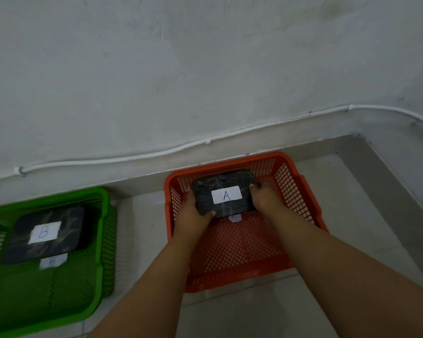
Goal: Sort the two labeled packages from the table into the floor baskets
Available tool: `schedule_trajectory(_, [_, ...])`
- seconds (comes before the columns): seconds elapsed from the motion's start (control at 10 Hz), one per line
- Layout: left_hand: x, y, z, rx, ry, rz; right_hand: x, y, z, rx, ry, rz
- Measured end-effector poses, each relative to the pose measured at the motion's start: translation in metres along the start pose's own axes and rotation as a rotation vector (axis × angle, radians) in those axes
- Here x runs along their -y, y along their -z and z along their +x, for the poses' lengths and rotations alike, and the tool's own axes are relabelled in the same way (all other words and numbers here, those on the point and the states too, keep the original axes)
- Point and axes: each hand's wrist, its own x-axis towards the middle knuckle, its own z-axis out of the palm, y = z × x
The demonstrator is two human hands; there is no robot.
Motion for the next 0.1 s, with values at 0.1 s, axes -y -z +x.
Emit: schedule_trajectory(0.1, [-0.0249, 0.0246, -0.0136, 0.031, -0.067, 0.109, 0.0194, 0.0196, -0.0264, -0.038, 0.099, -0.123])
